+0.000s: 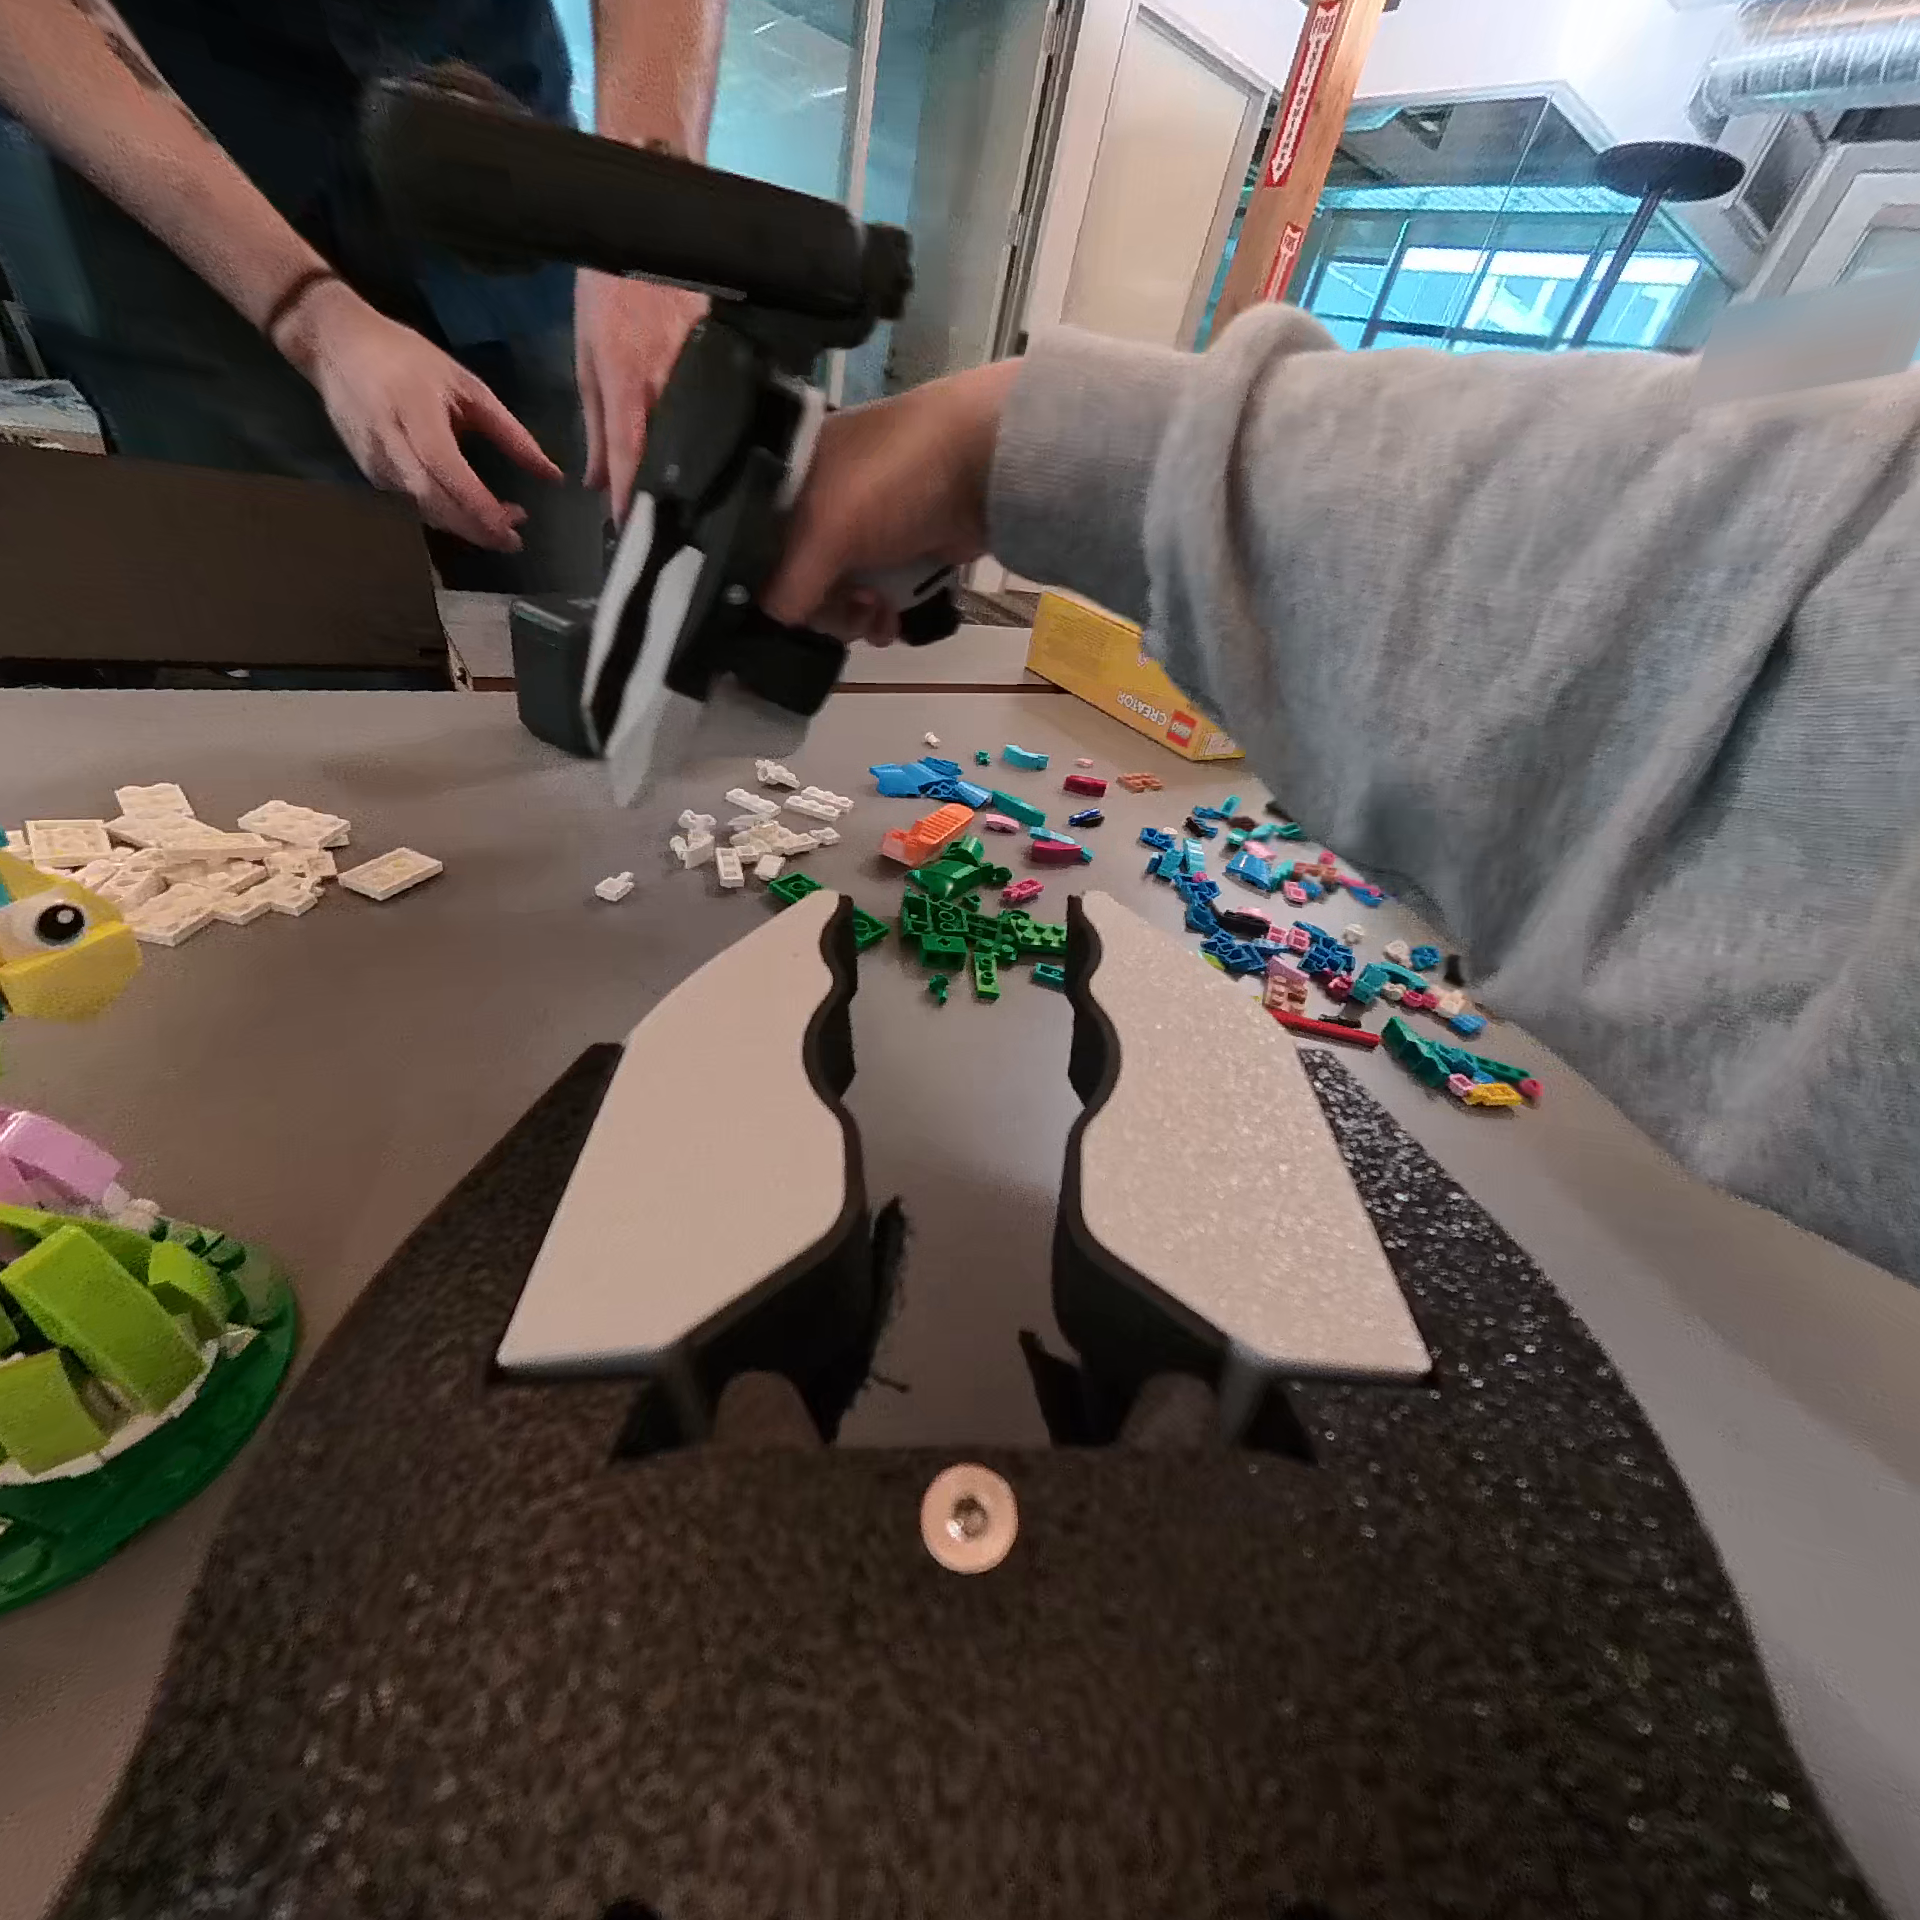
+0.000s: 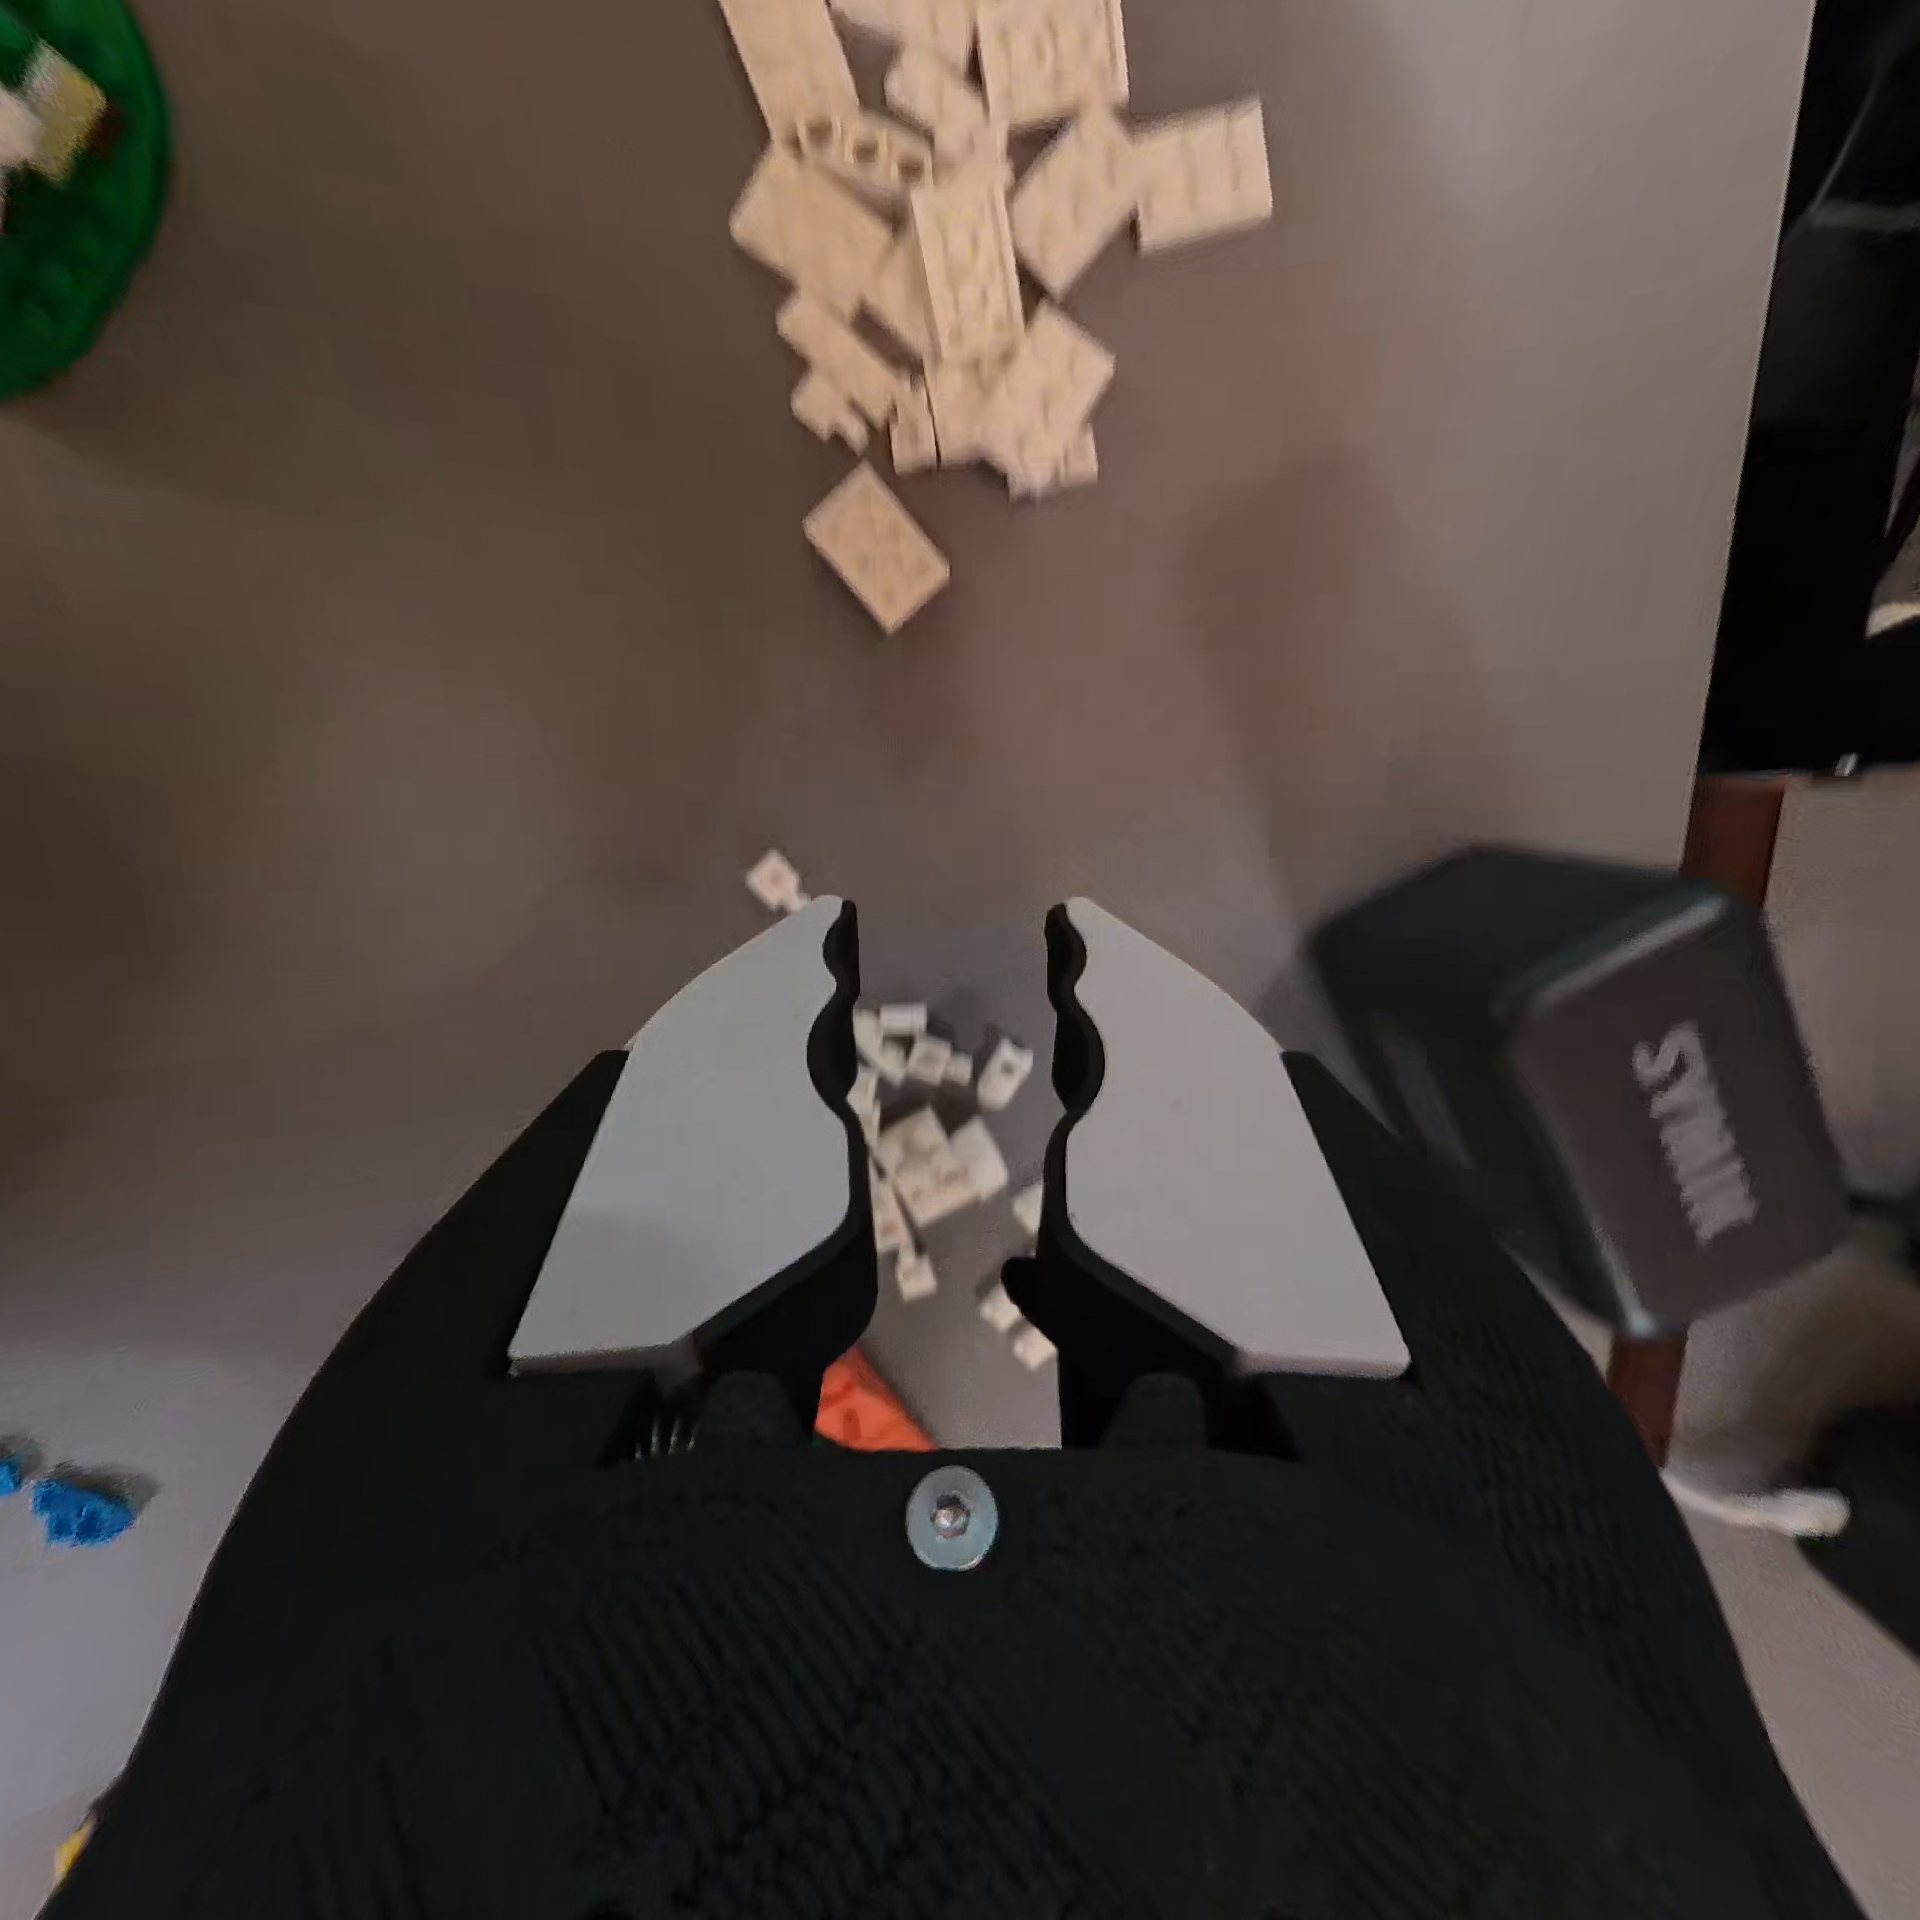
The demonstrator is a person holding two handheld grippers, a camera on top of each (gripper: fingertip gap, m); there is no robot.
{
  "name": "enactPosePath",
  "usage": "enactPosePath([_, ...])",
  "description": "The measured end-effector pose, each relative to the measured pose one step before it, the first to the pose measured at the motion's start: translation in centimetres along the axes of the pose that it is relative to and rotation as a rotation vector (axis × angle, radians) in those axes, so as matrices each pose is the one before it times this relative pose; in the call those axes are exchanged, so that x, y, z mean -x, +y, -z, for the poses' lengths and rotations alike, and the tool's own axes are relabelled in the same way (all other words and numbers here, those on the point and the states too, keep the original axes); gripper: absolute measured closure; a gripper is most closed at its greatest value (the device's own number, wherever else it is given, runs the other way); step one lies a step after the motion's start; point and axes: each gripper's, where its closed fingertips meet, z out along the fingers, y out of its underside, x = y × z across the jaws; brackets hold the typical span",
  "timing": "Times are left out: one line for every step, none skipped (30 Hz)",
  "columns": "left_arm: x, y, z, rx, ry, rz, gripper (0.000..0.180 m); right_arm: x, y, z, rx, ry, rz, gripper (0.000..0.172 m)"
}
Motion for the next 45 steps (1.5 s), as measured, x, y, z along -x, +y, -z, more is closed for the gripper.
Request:
enactPosePath([0.05,0.001,-0.005,-0.0007,-0.0036,-0.0003,0.143,0.09,0.921,0.302,0.0076,0.0001,-0.0106,0.137])
enactPosePath([-0.016,0.003,0.0,0.0004,0.0017,0.0004,0.142,0.054,0.801,0.274,0.0024,0.0046,-0.0077,0.137])
enactPosePath([0.007,0.012,-0.009,0.0001,-0.0007,0.0001,0.142,0.084,0.669,0.269,-0.0017,0.0038,-0.0076,0.137])
enactPosePath([0.021,0.034,-0.008,0.002,-0.0008,-0.0008,0.142,0.134,0.628,0.256,-0.0013,-0.0003,-0.0094,0.137])
enactPosePath([0.004,0.01,-0.002,0.0005,-0.0008,-0.0009,0.142,0.153,0.575,0.228,-0.001,-0.002,-0.0091,0.137])
enactPosePath([-0.013,-0.009,0.009,-0.001,0.0,-0.0003,0.143,0.124,0.547,0.196,-0.0017,-0.0007,-0.0082,0.137])
enactPosePath([-0.002,-0.02,0.006,-0.0009,-0.0002,-0.0006,0.143,0.064,0.537,0.165,0.0006,0.0002,-0.0082,0.137])
enactPosePath([0.005,0.011,-0.013,0.0008,-0.0007,-0.0004,0.143,-0.025,0.495,0.117,0.0011,0.0036,-0.0076,0.137])
enactPosePath([-0.011,0.011,-0.004,0.0008,0.0005,0.0002,0.143,-0.071,0.425,0.094,-0.0016,0.0043,-0.0081,0.137])
enactPosePath([-0.028,-0.001,0.002,-0.0002,0.0013,0.0003,0.142,-0.126,0.37,0.053,-0.0003,0.0042,-0.0107,0.136])
enactPosePath([-0.011,0.002,0.008,-0.0003,-0.0007,-0.0011,0.142,-0.186,0.3,0.047,-0.0004,0.005,-0.0115,0.135])
enactPosePath([-0.001,0.0,0.0,0.0004,-0.0007,-0.002,0.143,-0.171,0.214,0.022,-0.002,0.0035,-0.0123,0.135])
enactPosePath([0.003,0.002,0.001,0.0001,-0.0001,-0.0003,0.143,-0.114,0.167,-0.005,-0.0015,-0.0018,-0.0147,0.134])
enactPosePath([-0.004,-0.004,0.006,-0.0001,0.0004,0.0015,0.143,-0.081,0.104,-0.037,-0.0017,-0.0052,-0.0163,0.133])
enactPosePath([-0.005,0.019,0.003,0.0008,0.0005,0.0014,0.143,-0.097,0.061,-0.063,-0.0024,-0.0052,-0.015,0.132])
enactPosePath([-0.004,0.019,-0.009,0.001,0.0006,0.002,0.143,-0.07,0.05,-0.094,-0.0018,-0.0066,-0.0142,0.132])
enactPosePath([-0.042,0.022,-0.009,0.0018,0.0025,0.0018,0.143,-0.076,0.026,-0.141,-0.001,-0.006,-0.0112,0.131])
enactPosePath([-0.013,0.047,-0.009,0.0028,0.0008,-0.0005,0.142,-0.077,0.017,-0.155,-0.0012,-0.0038,-0.0051,0.13])
enactPosePath([-0.005,0.015,-0.007,0.0008,-0.0012,-0.0006,0.142,-0.03,0.05,-0.168,0.0016,-0.0048,-0.001,0.129])
enactPosePath([-0.021,-0.019,0.007,-0.0008,0.001,-0.0001,0.142,0.008,0.064,-0.169,0.0037,-0.0055,0.0,0.128])
enactPosePath([0.0,-0.012,0.015,-0.0011,-0.0004,0.0004,0.142,0.022,0.025,-0.176,0.0021,-0.0068,0.0005,0.126])
enactPosePath([-0.001,-0.001,-0.003,0.0001,0.0002,0.001,0.142,0.063,-0.022,-0.167,0.0,-0.0073,0.0016,0.124])
enactPosePath([-0.017,0.005,-0.009,0.0005,0.0011,0.0013,0.142,0.031,-0.035,-0.174,-0.0002,-0.0038,0.0038,0.122])
enactPosePath([-0.006,0.012,0.006,0.0009,0.0001,0.0007,0.142,-0.028,-0.036,-0.172,0.0012,0.002,0.0045,0.121])
enactPosePath([-0.006,-0.002,-0.001,-0.0002,0.0001,0.0006,0.142,-0.043,-0.047,-0.165,0.0012,0.0027,0.0044,0.12])
enactPosePath([-0.023,-0.018,0.007,-0.0008,0.0008,0.0006,0.142,0.011,-0.091,-0.166,-0.0016,-0.0001,0.0022,0.12])
enactPosePath([-0.014,0.008,-0.003,0.0005,0.0004,-0.0005,0.142,0.013,-0.137,-0.132,-0.0028,-0.0003,0.0006,0.119])
enactPosePath([0.001,0.013,-0.01,0.0008,-0.0009,-0.0008,0.142,-0.072,-0.202,-0.066,-0.0049,0.0058,0.0029,0.12])
enactPosePath([-0.011,0.016,0.003,0.0005,0.0005,0.0009,0.142,0.031,-0.132,-0.052,-0.0003,-0.0003,0.0033,0.12])
enactPosePath([-0.026,-0.008,0.001,0.0002,0.0012,0.0012,0.142,0.014,-0.077,-0.045,0.003,-0.0002,0.0044,0.121])
enactPosePath([0.027,-0.004,0.006,-0.0001,-0.0013,0.0003,0.142,0.01,-0.048,-0.009,0.0047,0.0006,0.0072,0.121])
enactPosePath([-0.005,-0.005,0.007,-0.0004,0.0001,0.001,0.142,-0.062,0.061,0.005,0.011,0.0059,0.0113,0.121])
enactPosePath([-0.02,0.004,-0.007,0.0003,0.001,0.0006,0.142,-0.201,0.195,0.016,0.0189,0.0183,0.0217,0.121])
enactPosePath([0.002,0.007,0.006,0.0004,-0.0008,-0.0001,0.142,-0.176,0.23,0.023,0.0177,0.0192,0.0285,0.12])
enactPosePath([-0.018,-0.017,0.008,-0.0007,0.0005,0.0003,0.142,-0.023,0.096,0.059,0.0061,0.0066,0.0199,0.12])
enactPosePath([-0.029,-0.002,0.001,-0.0003,0.0013,0.0005,0.142,0.071,-0.03,0.066,-0.0035,-0.005,0.0046,0.12])
enactPosePath([-0.013,0.003,0.0,0.0008,-0.0001,0.0,0.142,0.012,0.007,0.026,-0.0016,-0.0047,-0.0021,0.12])
enactPosePath([-0.012,0.016,0.005,0.0003,0.0001,0.0005,0.142,-0.126,0.097,-0.029,0.0047,0.005,0.005,0.119])
enactPosePath([-0.02,0.002,0.001,0.0001,0.0009,0.0011,0.142,-0.157,0.143,-0.074,0.0075,0.0098,0.0121,0.118])
enactPosePath([0.003,-0.014,0.008,-0.0003,-0.0004,0.0005,0.142,-0.097,0.092,-0.078,0.0055,0.0054,0.0067,0.118])
enactPosePath([0.017,-0.006,0.006,-0.0005,-0.0009,-0.0002,0.142,-0.087,-0.145,-0.01,-0.0067,0.0009,-0.0051,0.117])
enactPosePath([0.007,0.01,0.0,0.0,-0.0006,0.0004,0.142,-0.026,0.0,-0.05,0.0036,-0.0039,-0.0067,0.118])
enactPosePath([0.008,0.014,-0.004,0.0012,-0.0004,0.0005,0.142,0.028,-0.057,-0.059,0.0002,-0.0093,-0.0116,0.118])
enactPosePath([-0.001,0.004,0.002,0.0003,-0.0002,0.0005,0.142,0.077,-0.079,-0.058,-0.0021,-0.0123,-0.0093,0.119])
enactPosePath([-0.019,-0.012,0.005,-0.001,0.0007,0.0005,0.142,0.101,-0.094,-0.042,-0.0037,-0.0118,-0.0037,0.122])
